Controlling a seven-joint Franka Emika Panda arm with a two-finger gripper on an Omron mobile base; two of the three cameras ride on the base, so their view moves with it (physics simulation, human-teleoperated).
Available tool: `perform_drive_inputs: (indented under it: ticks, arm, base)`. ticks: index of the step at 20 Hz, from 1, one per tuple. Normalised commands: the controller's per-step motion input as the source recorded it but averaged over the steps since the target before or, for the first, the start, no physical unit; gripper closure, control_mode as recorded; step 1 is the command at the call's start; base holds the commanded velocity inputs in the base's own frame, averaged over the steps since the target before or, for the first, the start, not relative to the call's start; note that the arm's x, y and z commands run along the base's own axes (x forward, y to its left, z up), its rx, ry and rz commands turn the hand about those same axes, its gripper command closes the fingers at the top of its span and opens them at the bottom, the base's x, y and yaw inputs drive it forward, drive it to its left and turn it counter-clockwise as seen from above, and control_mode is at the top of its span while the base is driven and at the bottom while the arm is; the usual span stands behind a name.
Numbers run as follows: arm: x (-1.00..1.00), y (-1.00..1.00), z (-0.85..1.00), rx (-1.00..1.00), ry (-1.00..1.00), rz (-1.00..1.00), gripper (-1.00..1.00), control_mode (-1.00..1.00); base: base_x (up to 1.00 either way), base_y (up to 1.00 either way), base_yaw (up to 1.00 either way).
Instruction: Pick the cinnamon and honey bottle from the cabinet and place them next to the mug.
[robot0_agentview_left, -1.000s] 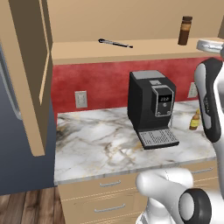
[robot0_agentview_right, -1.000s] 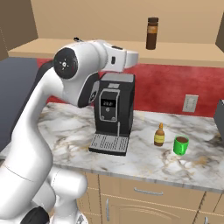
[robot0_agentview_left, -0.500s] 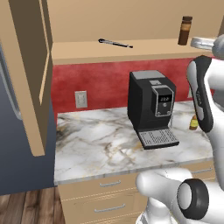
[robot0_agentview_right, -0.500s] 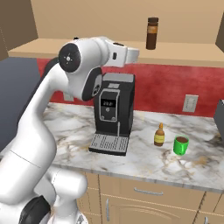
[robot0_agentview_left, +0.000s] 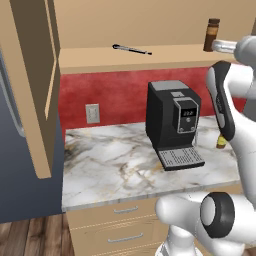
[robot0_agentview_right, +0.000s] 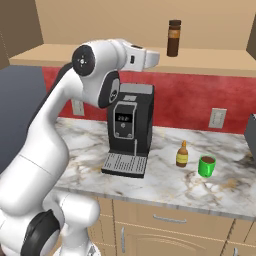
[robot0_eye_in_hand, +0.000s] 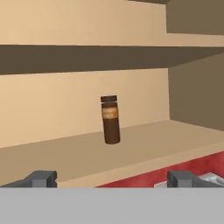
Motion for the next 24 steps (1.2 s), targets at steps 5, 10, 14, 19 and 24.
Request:
perform_drive_inputs:
  ticks: [5, 10, 14, 19, 24]
  arm:
    - [0.06, 0.00, 0.07, 0.00, 0.00, 0.00, -1.00, -1.00]
    - [0.08, 0.00, 0.01, 0.00, 0.00, 0.00, -1.00, -1.00]
    - [0.25, 0.00, 0.00, 0.00, 0.00, 0.00, -1.00, -1.00]
    - [0.30, 0.00, 0.00, 0.00, 0.00, 0.00, -1.00, -1.00]
    - [0.34, -0.06, 0.00, 0.00, 0.00, 0.00, -1.00, -1.00]
  base:
    - [0.00, 0.00, 0.00]
    - [0.00, 0.00, 0.00]
    - [0.00, 0.00, 0.00]
    - [0.00, 0.00, 0.00]
    - [0.00, 0.00, 0.00]
